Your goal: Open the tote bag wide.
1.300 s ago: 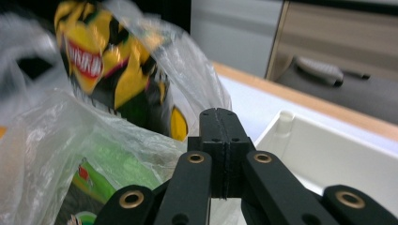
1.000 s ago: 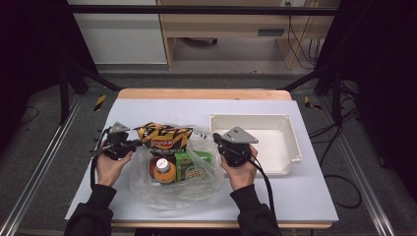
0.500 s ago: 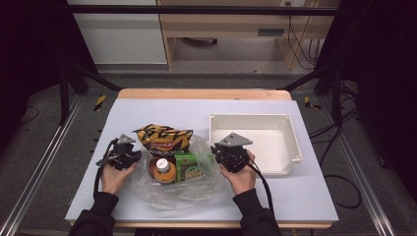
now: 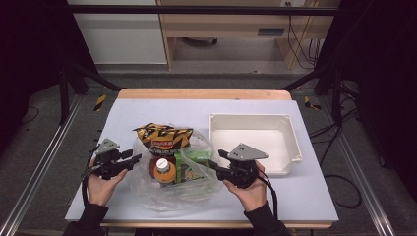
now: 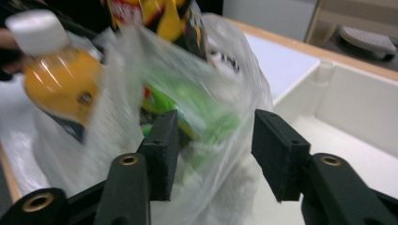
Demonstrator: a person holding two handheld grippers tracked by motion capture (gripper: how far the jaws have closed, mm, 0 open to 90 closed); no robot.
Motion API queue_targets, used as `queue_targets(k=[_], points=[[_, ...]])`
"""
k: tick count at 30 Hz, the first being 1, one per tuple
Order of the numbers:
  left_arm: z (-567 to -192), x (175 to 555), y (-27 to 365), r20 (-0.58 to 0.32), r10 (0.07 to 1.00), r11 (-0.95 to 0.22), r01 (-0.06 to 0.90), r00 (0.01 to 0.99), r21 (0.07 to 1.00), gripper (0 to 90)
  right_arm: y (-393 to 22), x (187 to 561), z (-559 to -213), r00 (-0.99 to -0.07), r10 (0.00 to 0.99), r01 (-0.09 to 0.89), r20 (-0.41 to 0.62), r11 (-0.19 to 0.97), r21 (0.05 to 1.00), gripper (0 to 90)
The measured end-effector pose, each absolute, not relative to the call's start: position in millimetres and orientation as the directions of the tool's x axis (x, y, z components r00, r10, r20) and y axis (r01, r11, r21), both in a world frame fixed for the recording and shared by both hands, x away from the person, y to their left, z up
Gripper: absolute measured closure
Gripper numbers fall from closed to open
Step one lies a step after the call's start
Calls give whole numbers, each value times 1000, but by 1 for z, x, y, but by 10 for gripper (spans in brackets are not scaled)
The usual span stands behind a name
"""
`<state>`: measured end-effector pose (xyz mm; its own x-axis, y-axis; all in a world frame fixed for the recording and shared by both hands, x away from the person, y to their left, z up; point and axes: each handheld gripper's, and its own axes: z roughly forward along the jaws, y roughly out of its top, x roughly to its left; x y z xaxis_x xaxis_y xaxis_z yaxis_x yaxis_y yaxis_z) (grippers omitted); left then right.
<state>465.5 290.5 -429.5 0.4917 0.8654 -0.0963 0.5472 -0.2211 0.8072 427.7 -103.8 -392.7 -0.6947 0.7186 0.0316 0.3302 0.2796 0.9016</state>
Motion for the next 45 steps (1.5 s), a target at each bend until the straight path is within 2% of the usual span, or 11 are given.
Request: queue_targets(k=[2, 4, 5, 6, 7, 9, 20, 26, 34, 39, 45], points=[[-436, 462, 286, -73, 866, -245, 548, 495, 800, 578, -103, 428, -400, -688, 726, 349, 22, 303, 887, 586], [-442, 464, 285, -57, 870, -263, 556, 491, 788, 612, -105, 429, -407, -686, 727, 376, 35, 313, 872, 711], [-442, 464, 285, -57, 870, -263, 556, 491, 788, 623, -105, 429, -407, -686, 727, 376, 35, 313, 872, 711], [-445, 467, 286, -58, 873, -263, 567, 485, 781, 639, -108, 427, -413, -686, 727, 396, 41, 325, 859, 844], [-445, 467, 286, -58, 873, -263, 567, 485, 781, 650, -108, 427, -413, -686, 727, 396, 41, 325, 859, 844], [-448, 469, 286, -55, 875, -265, 571, 480, 777, 671, -112, 425, -420, -682, 731, 407, 42, 331, 851, 900], [-461, 475, 285, -48, 877, -280, 592, 477, 756, 701, -100, 418, -443, -702, 703, 465, 116, 328, 822, 895], [-461, 474, 287, -49, 879, -276, 588, 475, 760, 690, -93, 416, -451, -715, 689, 465, 117, 344, 816, 895], [-462, 476, 286, -58, 876, -275, 594, 478, 756, 667, -103, 418, -464, -666, 742, 483, 77, 351, 802, 882], [-464, 476, 284, -56, 874, -281, 595, 484, 753, 658, -102, 423, -486, -659, 750, 517, 63, 390, 762, 830], [-465, 476, 285, -54, 875, -282, 596, 481, 752, 656, -111, 416, -472, -669, 740, 478, 62, 365, 799, 751]])
